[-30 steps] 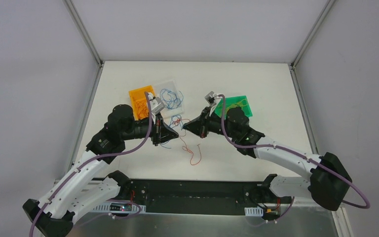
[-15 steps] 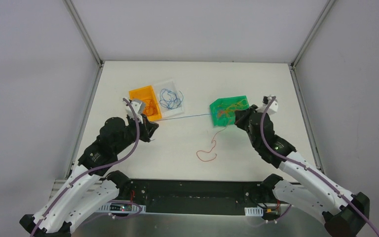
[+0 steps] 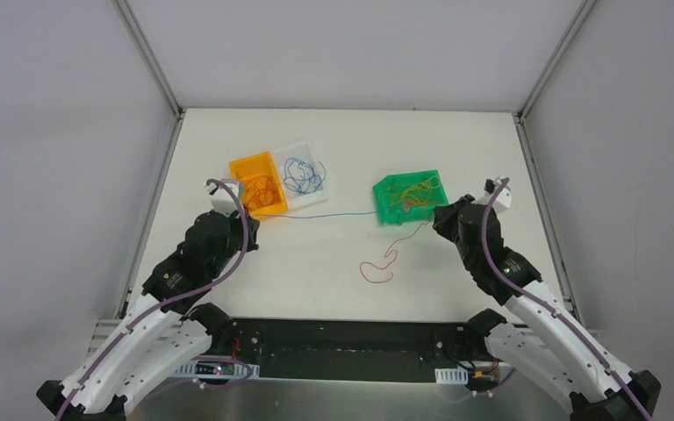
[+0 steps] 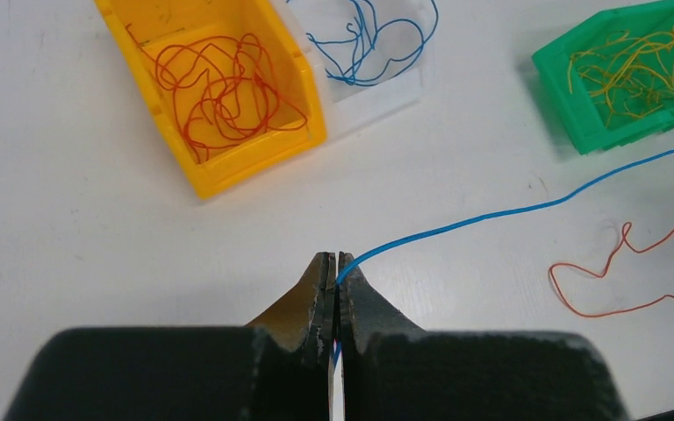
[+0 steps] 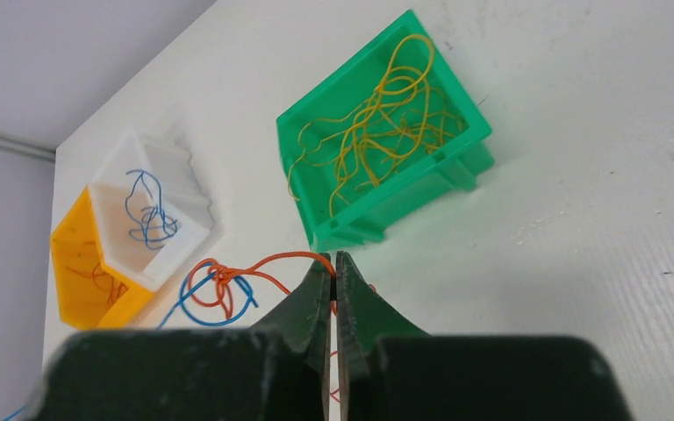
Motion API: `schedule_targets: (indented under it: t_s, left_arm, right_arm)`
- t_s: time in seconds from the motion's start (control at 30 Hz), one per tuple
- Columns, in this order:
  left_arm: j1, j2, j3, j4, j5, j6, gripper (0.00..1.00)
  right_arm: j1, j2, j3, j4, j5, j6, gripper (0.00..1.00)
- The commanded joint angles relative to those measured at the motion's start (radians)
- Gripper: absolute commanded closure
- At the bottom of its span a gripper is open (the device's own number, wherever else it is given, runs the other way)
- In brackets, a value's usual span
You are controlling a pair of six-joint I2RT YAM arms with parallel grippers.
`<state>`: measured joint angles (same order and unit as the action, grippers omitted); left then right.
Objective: Untangle the cables
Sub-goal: Untie the cable.
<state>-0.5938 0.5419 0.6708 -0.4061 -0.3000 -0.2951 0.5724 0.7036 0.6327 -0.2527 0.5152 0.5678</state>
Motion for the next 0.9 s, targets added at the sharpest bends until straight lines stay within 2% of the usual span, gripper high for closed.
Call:
schedule_targets:
  t_s: [0.0, 0.07, 0.1, 0.27, 0.33, 0.4, 0.47, 0.67, 0.73, 0.77, 0.8, 0.87]
  left_arm:
    - [0.006, 0.065, 0.018, 0.013, 0.097, 0.028, 1.00]
    - [0.006, 0.096, 0.030, 0.000, 0.089, 0.032, 1.00]
    - [0.006, 0.100, 0.037, -0.026, 0.022, 0.001, 1.00]
    - [0.007, -0.022, 0.001, -0.143, -0.517, -0.261, 1.00]
    - [0.008, -0.104, -0.001, -0.212, -0.661, -0.363, 1.00]
    - [0.008, -0.168, -0.001, -0.257, -0.748, -0.414, 1.00]
    - [0.008, -0.222, -0.004, -0.281, -0.811, -0.436, 1.00]
    - [0.008, -0.310, -0.001, -0.351, -0.918, -0.503, 1.00]
    - [0.008, -0.319, -0.006, -0.332, -0.896, -0.526, 1.00]
    - [0.008, -0.311, -0.017, -0.273, -0.844, -0.473, 1.00]
    - [0.008, -0.296, -0.038, -0.160, -0.747, -0.353, 1.00]
    - [0.008, -0.234, -0.071, 0.000, -0.464, -0.163, 1.00]
  right_arm:
    - [-0.006, 0.037, 0.048, 0.023, -0.171, -0.070, 1.00]
    - [-0.006, 0.073, 0.081, -0.050, -0.114, -0.051, 1.00]
    - [-0.009, 0.084, 0.092, -0.087, -0.068, -0.040, 1.00]
    - [-0.117, 0.078, 0.079, -0.226, 0.080, 0.094, 1.00]
    - [-0.199, 0.056, 0.044, -0.254, 0.068, 0.165, 1.00]
    - [-0.308, 0.028, 0.003, -0.241, -0.004, 0.202, 1.00]
    - [-0.363, 0.011, -0.029, -0.211, -0.091, 0.206, 1.00]
    - [-0.414, 0.021, -0.033, -0.205, -0.140, 0.196, 1.00]
    - [-0.415, 0.015, -0.036, -0.162, -0.206, 0.136, 1.00]
    - [-0.416, 0.010, -0.038, -0.134, -0.262, 0.106, 1.00]
    - [-0.414, 0.005, -0.040, -0.105, -0.321, 0.076, 1.00]
    - [-0.414, -0.011, -0.058, -0.016, -0.523, 0.014, 1.00]
